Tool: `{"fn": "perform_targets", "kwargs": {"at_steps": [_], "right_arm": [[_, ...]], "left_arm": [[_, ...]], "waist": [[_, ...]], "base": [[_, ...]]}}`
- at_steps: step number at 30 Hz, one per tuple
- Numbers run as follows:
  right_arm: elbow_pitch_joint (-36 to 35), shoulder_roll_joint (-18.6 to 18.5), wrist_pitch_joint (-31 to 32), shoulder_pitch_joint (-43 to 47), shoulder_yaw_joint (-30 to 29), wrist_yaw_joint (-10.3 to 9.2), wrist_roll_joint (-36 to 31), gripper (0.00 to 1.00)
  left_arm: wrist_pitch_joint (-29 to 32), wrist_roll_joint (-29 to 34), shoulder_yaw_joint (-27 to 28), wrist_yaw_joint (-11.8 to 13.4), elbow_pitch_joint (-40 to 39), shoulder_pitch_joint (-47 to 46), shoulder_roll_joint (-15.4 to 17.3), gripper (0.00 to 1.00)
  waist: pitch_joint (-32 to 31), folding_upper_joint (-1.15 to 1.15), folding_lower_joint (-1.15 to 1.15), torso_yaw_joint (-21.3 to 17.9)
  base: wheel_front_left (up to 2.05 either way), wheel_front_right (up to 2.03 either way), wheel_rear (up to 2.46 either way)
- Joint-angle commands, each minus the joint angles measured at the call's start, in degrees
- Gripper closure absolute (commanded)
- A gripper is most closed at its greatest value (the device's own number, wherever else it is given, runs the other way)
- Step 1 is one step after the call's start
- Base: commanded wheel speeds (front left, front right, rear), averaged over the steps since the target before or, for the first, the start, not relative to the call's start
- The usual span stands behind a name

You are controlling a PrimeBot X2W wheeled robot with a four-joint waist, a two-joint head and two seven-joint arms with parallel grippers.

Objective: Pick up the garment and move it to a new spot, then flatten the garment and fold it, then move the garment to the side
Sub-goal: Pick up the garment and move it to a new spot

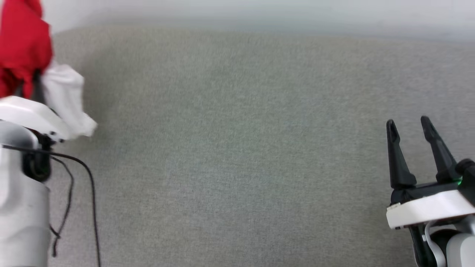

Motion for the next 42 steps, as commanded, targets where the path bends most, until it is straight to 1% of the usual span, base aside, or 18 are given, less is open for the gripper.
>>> {"fn": "perform_targets", "kwargs": {"at_steps": [1,6,13,14,19,21,27,31,35,36,37,38,42], "right_arm": [[0.5,0.2,-0.2,1.3,-0.4,-0.01,1.0,0.0],[0.8,0.2,0.0,3.6,-1.1,-0.01,1.2,0.0],[0.5,0.2,1.3,6.6,-1.5,-0.01,1.2,0.0],[0.5,0.2,1.3,6.6,-1.5,-0.01,1.2,0.0],[-0.1,0.2,2.4,8.4,-1.5,-0.01,1.6,0.0],[-0.5,0.2,2.8,8.7,-1.3,-0.01,1.8,0.0],[-1.2,0.2,3.1,8.5,-1.0,-0.01,1.5,0.0],[-0.9,0.2,2.8,7.7,-0.6,-0.01,1.8,0.0],[-0.7,0.2,2.5,7.5,-0.3,-0.01,2.0,0.0],[-0.5,0.2,2.5,7.5,-0.4,-0.01,2.0,0.0],[-0.3,0.2,2.6,7.7,-0.3,-0.01,2.1,0.0],[-0.2,0.2,2.7,7.8,-0.1,-0.01,2.1,0.0],[0.6,0.2,3.0,8.9,0.2,-0.01,2.0,0.0]], "left_arm": [[-0.2,0.1,-0.8,0.2,-1.6,2.1,-1.3,1.0],[1.2,0.4,-3.8,-0.3,-6.3,6.6,-4.5,1.0],[4.0,1.9,-11.4,-1.1,-13.8,13.4,-9.6,1.0],[4.0,1.9,-11.4,-1.1,-13.8,13.4,-9.6,1.0],[6.0,2.5,-17.6,-1.7,-17.9,18.5,-12.7,1.0],[6.8,1.8,-20.3,-1.9,-18.9,20.5,-14.1,1.0],[9.4,0.4,-29.9,-2.1,-19.1,24.9,-17.4,1.0],[9.8,0.2,-36.3,-2.2,-17.9,26.4,-18.2,1.0],[8.9,-1.3,-40.4,-2.2,-16.7,26.9,-18.4,1.0],[8.3,-1.4,-41.3,-2.2,-16.5,26.5,-18.3,0.56],[7.8,-1.9,-42.1,-2.2,-16.3,26.4,-18.3,0.18],[7.1,-2.1,-42.6,-2.2,-16.4,26.3,-18.2,0.0],[3.2,-2.1,-43.8,-2.1,-17.1,25.9,-17.5,0.0]], "waist": [[-4.0,0.0,0.01,-2.1],[-7.4,0.0,0.01,-4.2],[-11.2,0.0,0.01,-7.0],[-11.2,0.0,0.01,-7.0],[-12.5,0.0,0.01,-8.8],[-12.5,0.0,0.01,-9.5],[-11.0,0.0,0.01,-10.7],[-10.1,0.0,0.01,-11.0],[-9.6,0.0,0.01,-11.1],[-9.8,0.0,0.01,-11.0],[-10.0,0.0,0.01,-11.0],[-10.2,0.0,0.01,-11.0],[-12.0,0.0,0.01,-10.4]], "base": [[0.0,0.0,0.0],[0.0,0.0,0.0],[0.0,0.0,0.0],[0.0,0.0,0.0],[0.0,0.0,0.0],[0.0,0.0,0.0],[0.0,0.0,0.0],[0.0,0.0,0.0],[0.0,0.0,0.0],[0.0,0.0,0.0],[0.0,0.0,0.0],[0.0,0.0,0.0],[0.0,0.0,0.0]]}}
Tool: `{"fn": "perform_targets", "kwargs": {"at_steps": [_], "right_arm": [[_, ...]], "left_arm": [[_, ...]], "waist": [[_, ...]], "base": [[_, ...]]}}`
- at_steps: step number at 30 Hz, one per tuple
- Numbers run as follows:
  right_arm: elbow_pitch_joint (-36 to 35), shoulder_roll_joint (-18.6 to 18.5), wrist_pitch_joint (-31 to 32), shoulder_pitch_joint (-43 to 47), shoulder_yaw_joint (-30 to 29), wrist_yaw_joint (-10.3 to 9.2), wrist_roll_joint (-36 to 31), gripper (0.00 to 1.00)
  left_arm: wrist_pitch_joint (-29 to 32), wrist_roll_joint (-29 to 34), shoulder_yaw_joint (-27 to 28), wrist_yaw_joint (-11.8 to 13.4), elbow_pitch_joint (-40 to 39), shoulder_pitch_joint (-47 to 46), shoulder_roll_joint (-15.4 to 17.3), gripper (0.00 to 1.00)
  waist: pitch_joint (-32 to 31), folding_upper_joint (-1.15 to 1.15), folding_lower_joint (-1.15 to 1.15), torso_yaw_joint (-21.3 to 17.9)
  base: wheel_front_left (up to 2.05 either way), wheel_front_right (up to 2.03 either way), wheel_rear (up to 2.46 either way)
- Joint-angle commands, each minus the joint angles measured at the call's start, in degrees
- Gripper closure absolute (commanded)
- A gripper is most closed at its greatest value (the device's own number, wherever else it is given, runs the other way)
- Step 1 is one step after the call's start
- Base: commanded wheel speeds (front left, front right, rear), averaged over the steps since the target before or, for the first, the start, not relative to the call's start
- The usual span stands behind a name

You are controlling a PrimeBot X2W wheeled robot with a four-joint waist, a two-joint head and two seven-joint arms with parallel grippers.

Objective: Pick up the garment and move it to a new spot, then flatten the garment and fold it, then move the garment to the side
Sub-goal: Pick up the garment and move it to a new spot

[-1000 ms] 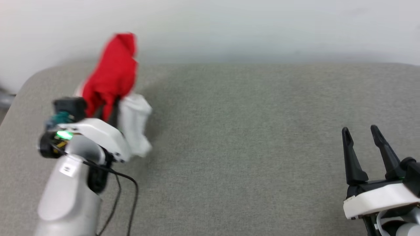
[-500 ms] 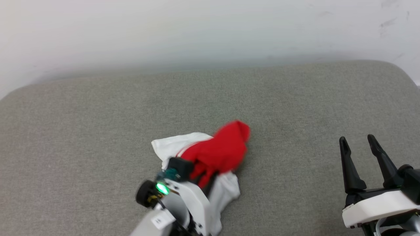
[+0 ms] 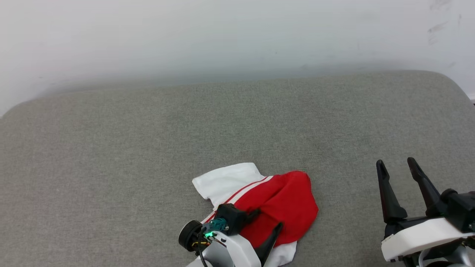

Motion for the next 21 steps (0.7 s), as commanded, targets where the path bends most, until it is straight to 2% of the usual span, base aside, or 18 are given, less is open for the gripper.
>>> {"fn": "perform_targets", "kwargs": {"at_steps": [1,7,13,21], "right_arm": [[0.2,0.1,0.1,0.7,0.2,-0.01,0.0,0.0],[0.3,0.1,0.9,1.9,0.4,-0.01,0.0,0.0],[-0.2,0.1,1.3,2.9,0.5,-0.01,0.0,0.0],[-0.3,0.1,1.6,3.6,0.8,-0.01,0.1,0.0]], "left_arm": [[-1.7,0.3,0.1,0.0,-0.4,-0.3,0.5,0.0],[-8.6,0.8,1.6,1.6,-3.7,1.4,0.7,0.0],[-13.1,0.5,6.1,5.9,-6.8,2.1,1.2,0.0],[-14.8,1.4,13.5,11.7,-9.6,3.7,4.6,0.0]], "waist": [[-1.2,0.0,0.0,0.4],[-3.7,0.0,0.0,1.1],[-4.9,0.0,0.0,2.1],[-5.7,0.0,0.0,2.9]], "base": [[0.0,0.0,0.0],[0.0,0.0,0.0],[0.0,0.0,0.0],[0.0,0.0,0.0]]}}
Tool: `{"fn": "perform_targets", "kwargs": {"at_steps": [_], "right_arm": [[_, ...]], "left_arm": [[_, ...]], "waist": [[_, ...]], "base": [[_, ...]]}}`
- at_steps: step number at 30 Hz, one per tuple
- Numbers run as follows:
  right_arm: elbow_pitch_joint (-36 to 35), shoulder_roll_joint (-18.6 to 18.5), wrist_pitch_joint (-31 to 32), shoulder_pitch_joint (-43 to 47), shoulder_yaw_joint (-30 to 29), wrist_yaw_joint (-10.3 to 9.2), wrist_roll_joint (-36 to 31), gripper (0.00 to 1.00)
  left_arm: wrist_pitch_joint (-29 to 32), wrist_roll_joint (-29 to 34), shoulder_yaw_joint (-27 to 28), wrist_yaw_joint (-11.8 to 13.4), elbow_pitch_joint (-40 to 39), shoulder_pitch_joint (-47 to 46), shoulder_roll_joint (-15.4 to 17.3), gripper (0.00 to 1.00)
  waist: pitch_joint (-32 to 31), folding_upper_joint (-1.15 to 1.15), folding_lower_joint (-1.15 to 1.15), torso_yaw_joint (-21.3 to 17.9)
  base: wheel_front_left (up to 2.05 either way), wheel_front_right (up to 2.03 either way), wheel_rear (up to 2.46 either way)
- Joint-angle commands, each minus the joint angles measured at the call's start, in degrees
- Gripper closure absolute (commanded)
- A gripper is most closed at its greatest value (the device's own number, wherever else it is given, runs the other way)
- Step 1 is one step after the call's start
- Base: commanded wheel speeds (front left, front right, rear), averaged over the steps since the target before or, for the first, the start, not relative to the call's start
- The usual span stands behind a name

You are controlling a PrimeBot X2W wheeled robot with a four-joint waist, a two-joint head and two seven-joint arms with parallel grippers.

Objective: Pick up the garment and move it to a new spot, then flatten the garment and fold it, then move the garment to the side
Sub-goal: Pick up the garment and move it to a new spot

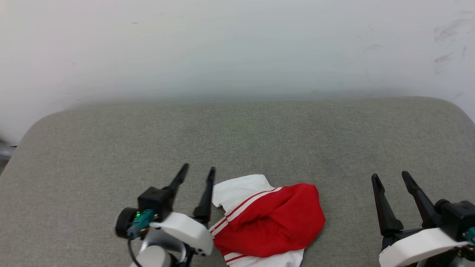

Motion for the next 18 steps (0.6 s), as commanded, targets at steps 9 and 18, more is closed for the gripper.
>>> {"fn": "perform_targets", "kwargs": {"at_steps": [9,18], "right_arm": [[0.6,0.1,-0.2,1.5,0.0,-0.01,0.2,0.0],[0.8,0.1,-0.1,1.2,-0.2,-0.01,0.1,0.0]], "left_arm": [[-0.5,0.4,8.0,4.3,-4.4,6.5,6.0,0.0],[-0.4,-0.2,9.3,5.0,-7.0,9.6,7.0,0.0]], "waist": [[-1.1,0.0,0.0,0.8],[-1.4,0.0,0.0,1.4]], "base": [[0.0,0.0,0.0],[0.0,0.0,0.0]]}}
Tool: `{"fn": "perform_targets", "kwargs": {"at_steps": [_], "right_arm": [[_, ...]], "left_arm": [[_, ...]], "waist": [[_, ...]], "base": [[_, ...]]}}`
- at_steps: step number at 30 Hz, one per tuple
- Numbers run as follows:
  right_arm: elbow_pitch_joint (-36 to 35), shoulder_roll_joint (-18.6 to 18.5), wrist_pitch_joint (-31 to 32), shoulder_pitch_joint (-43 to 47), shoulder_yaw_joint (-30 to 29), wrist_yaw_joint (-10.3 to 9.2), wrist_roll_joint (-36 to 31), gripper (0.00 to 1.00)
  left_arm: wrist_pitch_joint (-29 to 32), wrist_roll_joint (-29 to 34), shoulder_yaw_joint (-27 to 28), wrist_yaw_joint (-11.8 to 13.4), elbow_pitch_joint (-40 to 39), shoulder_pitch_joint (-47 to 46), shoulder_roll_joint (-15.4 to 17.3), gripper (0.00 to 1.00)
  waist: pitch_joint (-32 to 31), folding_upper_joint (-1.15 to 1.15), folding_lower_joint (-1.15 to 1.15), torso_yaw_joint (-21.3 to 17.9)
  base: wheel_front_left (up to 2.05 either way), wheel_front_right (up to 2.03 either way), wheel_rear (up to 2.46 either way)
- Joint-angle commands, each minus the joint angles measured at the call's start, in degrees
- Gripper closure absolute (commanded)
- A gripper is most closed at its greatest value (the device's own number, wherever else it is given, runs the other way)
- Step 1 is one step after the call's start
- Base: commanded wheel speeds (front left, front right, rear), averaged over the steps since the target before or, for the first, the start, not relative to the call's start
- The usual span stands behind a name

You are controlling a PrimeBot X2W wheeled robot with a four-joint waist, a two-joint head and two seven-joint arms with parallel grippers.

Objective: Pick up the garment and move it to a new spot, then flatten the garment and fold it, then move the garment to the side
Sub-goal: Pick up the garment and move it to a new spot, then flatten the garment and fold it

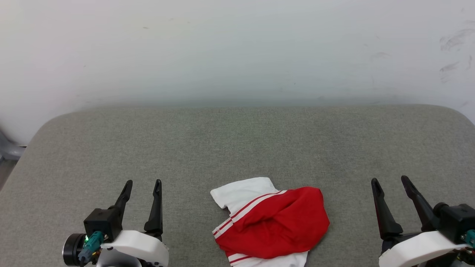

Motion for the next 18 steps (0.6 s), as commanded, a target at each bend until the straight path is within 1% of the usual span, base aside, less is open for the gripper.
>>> {"fn": "perform_targets", "kwargs": {"at_steps": [1,7,10,12,14,18], "right_arm": [[0.2,0.1,-0.1,0.2,0.1,-0.01,0.0,0.0],[0.6,0.1,-0.2,0.4,-0.2,-0.01,0.4,0.0],[1.2,0.1,1.3,0.7,0.6,-0.01,0.4,0.0],[1.9,0.1,3.8,1.0,3.0,-0.01,0.0,0.0],[2.4,0.0,7.7,1.0,6.0,-0.01,-0.5,0.0],[3.3,-3.4,16.2,-0.4,13.2,-0.01,1.6,0.0]], "left_arm": [[-0.2,-0.3,0.0,0.1,-0.2,0.5,0.0,0.0],[0.4,-0.9,-0.1,-0.4,0.1,-0.2,0.3,0.0],[0.7,-1.2,-0.4,-0.5,0.1,-0.7,0.1,0.0],[0.7,-1.3,-0.5,-0.6,0.1,-0.9,0.0,0.0],[0.7,-1.3,-0.7,-0.9,0.0,-1.2,-0.1,0.0],[0.7,-0.9,-1.7,-1.3,-0.1,-2.2,-0.5,0.0]], "waist": [[0.0,0.0,0.0,0.0],[-0.2,0.0,0.0,-0.1],[0.0,0.0,0.0,0.1],[0.2,0.0,0.0,0.5],[0.5,0.0,0.0,1.2],[1.5,0.0,0.0,2.7]], "base": [[0.0,0.0,0.0],[0.0,0.0,0.0],[0.0,0.0,0.0],[0.0,0.0,0.0],[0.0,0.0,0.0],[0.0,0.0,0.0]]}}
